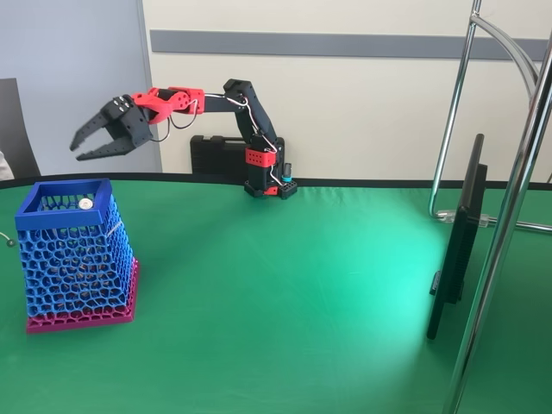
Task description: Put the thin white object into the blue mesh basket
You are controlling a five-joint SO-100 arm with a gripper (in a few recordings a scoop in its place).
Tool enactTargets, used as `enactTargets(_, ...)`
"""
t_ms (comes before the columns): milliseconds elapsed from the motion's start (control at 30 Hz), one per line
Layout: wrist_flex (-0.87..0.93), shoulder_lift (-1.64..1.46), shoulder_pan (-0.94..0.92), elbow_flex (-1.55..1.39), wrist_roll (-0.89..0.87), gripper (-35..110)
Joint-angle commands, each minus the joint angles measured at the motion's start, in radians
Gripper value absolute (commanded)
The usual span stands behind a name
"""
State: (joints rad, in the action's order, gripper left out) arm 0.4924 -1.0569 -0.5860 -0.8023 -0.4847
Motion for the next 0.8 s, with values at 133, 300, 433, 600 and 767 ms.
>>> enactTargets(133,0.135,-0.172,0.103,-0.035,0.069,7)
enactTargets(300,0.181,-0.295,0.187,-0.143,0.078,6)
enactTargets(433,0.229,-0.439,0.264,-0.275,0.110,3)
enactTargets(600,0.305,-0.669,0.353,-0.497,0.118,1)
enactTargets(767,0.287,-0.956,0.446,-0.847,0.167,1)
